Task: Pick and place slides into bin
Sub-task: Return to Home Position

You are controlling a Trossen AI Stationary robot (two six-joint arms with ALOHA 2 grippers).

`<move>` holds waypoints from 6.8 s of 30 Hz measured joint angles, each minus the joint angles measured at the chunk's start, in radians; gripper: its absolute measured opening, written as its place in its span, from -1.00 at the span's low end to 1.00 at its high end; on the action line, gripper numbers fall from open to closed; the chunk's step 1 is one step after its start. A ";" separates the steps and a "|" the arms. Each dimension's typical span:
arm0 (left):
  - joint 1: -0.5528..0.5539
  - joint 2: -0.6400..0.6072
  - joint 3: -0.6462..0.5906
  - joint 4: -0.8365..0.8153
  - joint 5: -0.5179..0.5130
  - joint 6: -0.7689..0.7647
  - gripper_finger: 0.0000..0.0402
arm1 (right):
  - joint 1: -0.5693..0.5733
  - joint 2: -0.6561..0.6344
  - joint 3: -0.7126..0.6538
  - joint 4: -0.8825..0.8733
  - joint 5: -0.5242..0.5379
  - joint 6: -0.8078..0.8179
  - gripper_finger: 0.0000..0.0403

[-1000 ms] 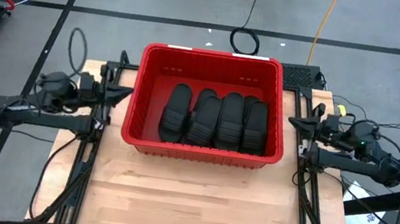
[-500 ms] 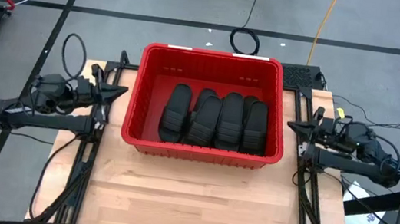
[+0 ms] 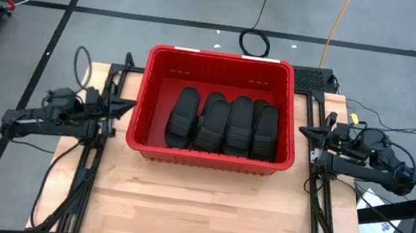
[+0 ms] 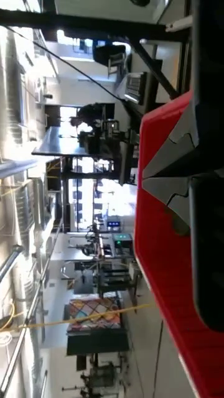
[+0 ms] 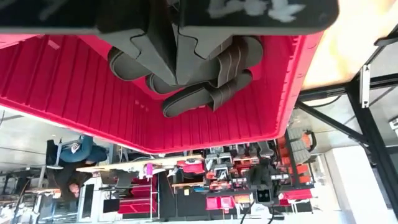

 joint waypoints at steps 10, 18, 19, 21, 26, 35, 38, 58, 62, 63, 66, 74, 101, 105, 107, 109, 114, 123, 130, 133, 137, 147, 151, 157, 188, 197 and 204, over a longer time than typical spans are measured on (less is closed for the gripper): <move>0.000 -0.003 -0.152 0.217 -0.004 -0.061 -1.00 | 0.000 0.000 -0.004 0.007 0.000 -0.007 -1.00; 0.000 -0.003 -0.160 0.217 -0.033 -0.122 -0.99 | 0.000 0.000 -0.004 0.007 -0.050 -0.019 -1.00; 0.000 -0.003 -0.160 0.218 -0.043 -0.130 -0.99 | 0.000 0.000 -0.004 0.007 -0.049 -0.020 -1.00; 0.000 -0.003 -0.160 0.217 -0.049 -0.131 -0.99 | 0.000 0.000 -0.004 0.007 -0.050 -0.021 -1.00; 0.000 -0.002 -0.160 0.217 -0.022 -0.121 -1.00 | 0.000 0.000 -0.004 0.007 -0.050 -0.022 -1.00; 0.000 -0.002 -0.160 0.217 -0.014 -0.117 -0.89 | 0.000 0.002 -0.004 0.007 -0.050 0.114 -1.00; 0.000 -0.002 -0.160 0.217 -0.014 -0.116 -0.88 | 0.000 0.002 -0.004 0.007 -0.050 0.101 -1.00; 0.000 -0.001 -0.160 0.217 -0.013 -0.117 -0.85 | 0.000 0.002 -0.004 0.007 -0.050 0.105 -1.00; 0.000 -0.001 -0.160 0.217 -0.013 -0.117 -0.84 | 0.000 0.002 -0.004 0.007 -0.050 0.105 -1.00; 0.000 -0.001 -0.160 0.217 -0.013 -0.117 -0.84 | 0.000 0.002 -0.004 0.007 -0.050 0.105 -1.00; 0.000 -0.001 -0.160 0.217 -0.013 -0.117 -0.84 | 0.000 0.002 -0.004 0.007 -0.050 0.105 -1.00; 0.000 -0.001 -0.159 0.216 -0.013 -0.118 -0.84 | 0.000 0.002 -0.004 0.007 -0.050 0.105 -1.00; 0.000 -0.001 -0.159 0.217 -0.013 -0.117 -0.85 | 0.000 0.002 -0.004 0.007 -0.050 0.105 -1.00; 0.000 -0.001 -0.159 0.216 -0.013 -0.117 -0.85 | 0.000 0.002 -0.004 0.007 -0.050 0.105 -1.00; 0.000 -0.001 -0.159 0.216 -0.013 -0.117 -0.85 | 0.000 0.002 -0.004 0.007 -0.050 0.105 -1.00; 0.000 -0.001 -0.159 0.216 -0.013 -0.117 -0.85 | 0.000 0.002 -0.004 0.007 -0.050 0.105 -1.00; 0.000 -0.001 -0.159 0.216 -0.013 -0.117 -0.85 | 0.000 0.003 -0.004 0.007 -0.050 0.105 -1.00; 0.000 -0.001 -0.159 0.216 -0.013 -0.117 -0.85 | 0.000 0.003 -0.004 0.007 -0.050 0.105 -1.00; 0.000 -0.001 -0.159 0.216 -0.013 -0.117 -0.85 | 0.000 0.002 -0.004 0.007 -0.050 0.105 -1.00; 0.000 -0.001 -0.159 0.216 -0.013 -0.117 -0.85 | 0.000 0.002 -0.004 0.007 -0.050 0.105 -1.00; 0.000 -0.001 -0.159 0.216 -0.013 -0.117 -0.85 | 0.000 0.002 -0.004 0.007 -0.050 0.105 -1.00; 0.000 -0.001 -0.159 0.216 -0.013 -0.117 -0.85 | 0.000 0.002 -0.004 0.007 -0.050 0.105 -1.00; 0.000 -0.001 -0.159 0.216 -0.013 -0.117 -0.85 | 0.000 0.003 -0.004 0.007 -0.050 0.105 -1.00; 0.000 -0.001 -0.159 0.216 -0.013 -0.117 -0.85 | 0.000 0.003 -0.004 0.007 -0.050 0.105 -1.00; 0.000 -0.001 -0.159 0.216 -0.013 -0.117 -0.85 | 0.000 0.003 -0.004 0.007 -0.050 0.105 -1.00; 0.000 -0.001 -0.159 0.216 -0.013 -0.117 -0.85 | 0.000 0.003 -0.004 0.007 -0.050 0.105 -1.00; 0.000 -0.001 -0.159 0.216 -0.013 -0.117 -0.85 | 0.000 0.003 -0.004 0.007 -0.050 0.105 -1.00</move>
